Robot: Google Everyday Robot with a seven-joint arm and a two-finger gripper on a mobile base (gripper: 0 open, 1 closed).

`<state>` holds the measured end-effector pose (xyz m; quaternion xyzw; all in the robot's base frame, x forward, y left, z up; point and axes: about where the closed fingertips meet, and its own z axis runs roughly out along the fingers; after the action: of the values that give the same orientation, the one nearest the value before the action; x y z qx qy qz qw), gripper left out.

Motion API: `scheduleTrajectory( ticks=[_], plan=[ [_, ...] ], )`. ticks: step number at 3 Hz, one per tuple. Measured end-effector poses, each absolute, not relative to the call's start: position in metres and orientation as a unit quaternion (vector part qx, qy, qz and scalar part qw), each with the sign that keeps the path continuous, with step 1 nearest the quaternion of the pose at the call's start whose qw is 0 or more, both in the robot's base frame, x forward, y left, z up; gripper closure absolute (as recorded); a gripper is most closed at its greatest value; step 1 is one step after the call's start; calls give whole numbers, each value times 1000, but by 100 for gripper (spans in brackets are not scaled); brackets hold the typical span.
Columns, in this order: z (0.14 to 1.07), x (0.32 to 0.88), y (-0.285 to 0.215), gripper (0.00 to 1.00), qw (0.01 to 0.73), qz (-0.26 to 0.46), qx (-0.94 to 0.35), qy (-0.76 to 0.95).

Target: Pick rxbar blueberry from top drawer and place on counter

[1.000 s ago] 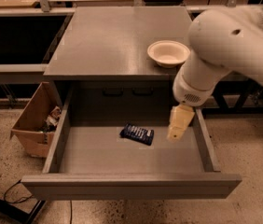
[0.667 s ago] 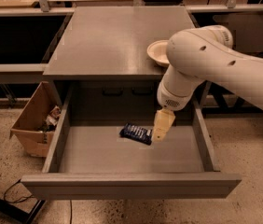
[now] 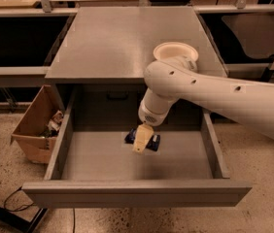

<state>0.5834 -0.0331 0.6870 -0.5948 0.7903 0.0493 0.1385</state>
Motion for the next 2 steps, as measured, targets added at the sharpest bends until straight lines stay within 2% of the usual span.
scheduleTrajectory(
  ticks=[1, 2],
  plan=[
    [659, 598, -14, 0, 138, 55, -595, 790],
    [624, 602, -14, 26, 121, 53, -587, 799]
  ],
)
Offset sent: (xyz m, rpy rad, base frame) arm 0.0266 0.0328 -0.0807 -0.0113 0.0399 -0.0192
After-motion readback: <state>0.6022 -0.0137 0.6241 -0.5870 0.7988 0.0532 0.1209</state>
